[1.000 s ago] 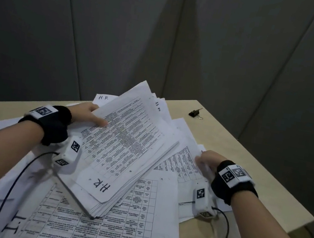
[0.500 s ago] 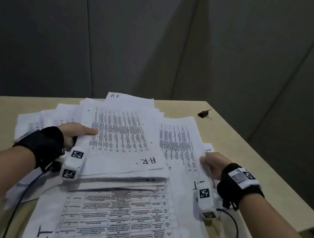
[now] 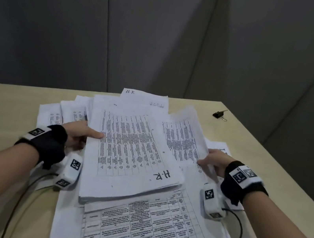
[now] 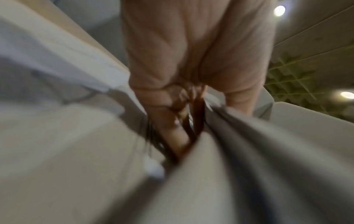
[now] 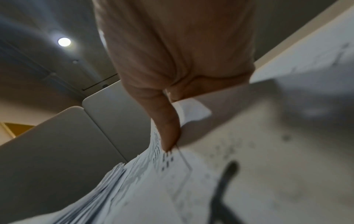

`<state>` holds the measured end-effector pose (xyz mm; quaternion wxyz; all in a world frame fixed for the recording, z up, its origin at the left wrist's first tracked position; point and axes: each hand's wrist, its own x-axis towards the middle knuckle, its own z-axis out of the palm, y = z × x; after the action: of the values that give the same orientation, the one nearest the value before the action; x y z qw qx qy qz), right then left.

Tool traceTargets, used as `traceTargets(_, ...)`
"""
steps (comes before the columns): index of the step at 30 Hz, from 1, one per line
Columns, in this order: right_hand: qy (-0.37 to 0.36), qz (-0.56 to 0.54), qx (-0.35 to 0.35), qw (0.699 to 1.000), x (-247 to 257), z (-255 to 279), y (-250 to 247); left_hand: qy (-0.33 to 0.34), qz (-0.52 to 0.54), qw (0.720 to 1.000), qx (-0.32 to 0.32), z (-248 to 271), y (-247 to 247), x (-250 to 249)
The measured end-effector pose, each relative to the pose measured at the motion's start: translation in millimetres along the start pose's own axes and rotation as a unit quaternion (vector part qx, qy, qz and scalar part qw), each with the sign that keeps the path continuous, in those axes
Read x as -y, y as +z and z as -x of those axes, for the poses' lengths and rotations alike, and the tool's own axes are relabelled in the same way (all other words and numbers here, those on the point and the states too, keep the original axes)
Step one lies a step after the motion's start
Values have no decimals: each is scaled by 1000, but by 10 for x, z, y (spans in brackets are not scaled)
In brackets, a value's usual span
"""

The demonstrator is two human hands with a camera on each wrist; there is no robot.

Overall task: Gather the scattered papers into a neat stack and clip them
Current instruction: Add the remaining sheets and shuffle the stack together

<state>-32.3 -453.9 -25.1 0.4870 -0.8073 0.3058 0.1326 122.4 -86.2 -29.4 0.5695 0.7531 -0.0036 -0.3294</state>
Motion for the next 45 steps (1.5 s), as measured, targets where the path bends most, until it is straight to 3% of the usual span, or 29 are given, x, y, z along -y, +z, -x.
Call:
traceTargets(3, -1, 44, -11, 999, 106, 44, 59, 57, 37, 997, -33, -11, 56, 20)
traceTargets(8, -7, -46, 12, 999, 15, -134, 62, 142, 145, 978, -44, -70, 55, 72)
traceTargets(14, -26, -111, 47, 992, 159, 6, 304, 87, 147, 985, 30, -43, 337, 80)
traceTargets(18, -35, -95, 45, 994, 262, -11, 411, 96, 55, 994, 18, -77, 459, -19)
traceTargets(22, -34, -142, 56, 988, 234, -31, 411, 135, 140, 981, -9, -134, 466, -2)
traceTargets(25, -21, -196, 82, 977, 228, -40, 436, 88, 223, 971, 17, -124, 451, 26)
traceTargets(28, -33, -189, 95, 977, 273, 12, 459, 41, 186, 981, 40, -131, 421, -17)
traceTargets(34, -31, -189, 118, 974, 252, 52, 437, 33, 162, 985, 57, -56, 386, -44)
traceTargets(39, -28, -161, 62, 985, 269, 90, 432, 43, 131, 989, 49, -92, 445, -45)
traceTargets(42, -6, -143, 70, 987, 170, 140, 384, 68, 110, 991, 27, -131, 448, -7)
traceTargets(45, -6, 6, 95, 995, 45, 291, 286, 83, 136, 987, 7, -123, 421, 29)
